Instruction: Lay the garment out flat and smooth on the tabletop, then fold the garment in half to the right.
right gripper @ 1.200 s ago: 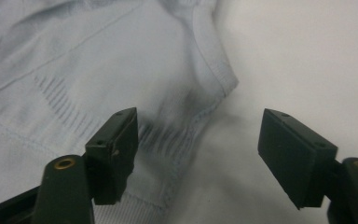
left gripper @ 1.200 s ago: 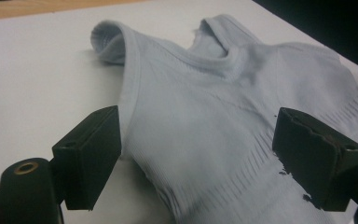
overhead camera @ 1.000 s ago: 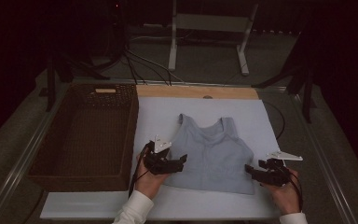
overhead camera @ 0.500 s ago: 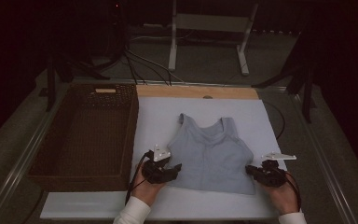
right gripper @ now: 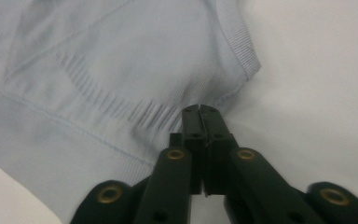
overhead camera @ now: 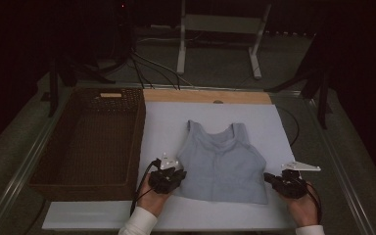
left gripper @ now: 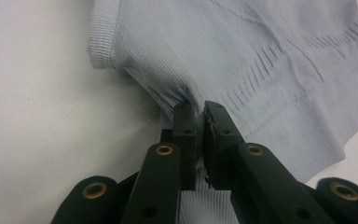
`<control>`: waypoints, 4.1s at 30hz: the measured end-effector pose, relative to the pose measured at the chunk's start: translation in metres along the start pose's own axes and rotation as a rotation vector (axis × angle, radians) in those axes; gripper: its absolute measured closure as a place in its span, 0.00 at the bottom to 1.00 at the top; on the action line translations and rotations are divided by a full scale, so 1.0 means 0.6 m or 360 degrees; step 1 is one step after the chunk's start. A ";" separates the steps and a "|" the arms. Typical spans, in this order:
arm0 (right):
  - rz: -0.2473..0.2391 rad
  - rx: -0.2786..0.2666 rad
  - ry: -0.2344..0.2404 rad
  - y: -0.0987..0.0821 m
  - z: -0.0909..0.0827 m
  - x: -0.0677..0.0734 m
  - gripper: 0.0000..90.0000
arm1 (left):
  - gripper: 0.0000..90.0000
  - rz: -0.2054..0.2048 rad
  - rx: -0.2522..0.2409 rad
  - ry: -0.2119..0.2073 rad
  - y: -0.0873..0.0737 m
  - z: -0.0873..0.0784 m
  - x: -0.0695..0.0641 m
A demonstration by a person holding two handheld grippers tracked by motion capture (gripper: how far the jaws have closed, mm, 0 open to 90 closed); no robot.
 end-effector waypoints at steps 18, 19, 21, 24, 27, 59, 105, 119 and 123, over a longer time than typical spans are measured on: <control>-0.0054 0.0158 0.0033 -0.016 0.024 0.020 0.94 | 0.96 -0.0024 0.0012 -0.0034 0.002 0.000 -0.008; -0.0058 0.0150 0.0034 -0.015 0.020 0.019 0.94 | 0.96 -0.0023 0.0010 -0.0039 0.003 0.001 -0.010; -0.0050 0.0135 0.0024 -0.013 0.012 0.016 0.94 | 0.96 -0.0037 0.0007 -0.0057 0.004 0.002 -0.014; -0.0042 0.0126 0.0008 -0.015 0.001 0.010 0.94 | 0.96 -0.0030 0.0011 -0.0082 0.004 0.003 -0.021; -0.0027 0.0113 -0.0009 -0.018 -0.008 0.005 0.94 | 0.96 -0.0015 0.0016 -0.0107 0.003 0.003 -0.030; 0.0082 -0.0223 0.0015 0.008 -0.034 0.012 0.16 | 0.17 0.0044 -0.0340 -0.0040 0.043 -0.056 -0.031; -0.0002 -0.0330 -0.0078 0.019 -0.045 0.013 0.10 | 0.20 -0.0126 -0.0018 0.0030 -0.025 0.012 0.004; -0.0004 -0.0331 -0.0079 0.020 -0.044 0.015 0.11 | 0.35 -0.0096 -0.0030 -0.0009 -0.010 0.023 -0.004; -0.0006 -0.0328 -0.0079 0.021 -0.043 0.016 0.11 | 0.46 -0.0100 -0.0054 0.0019 0.001 0.026 -0.002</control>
Point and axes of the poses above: each handheld gripper's, and its own axes: z roughly forward along the jaws, y roughly out of its top, x roughly to its left, the point moved 7 cm from there along z, roughly forward along the jaws, and after that the axes turned 11 degrees about -x, right-handed, at the moved point
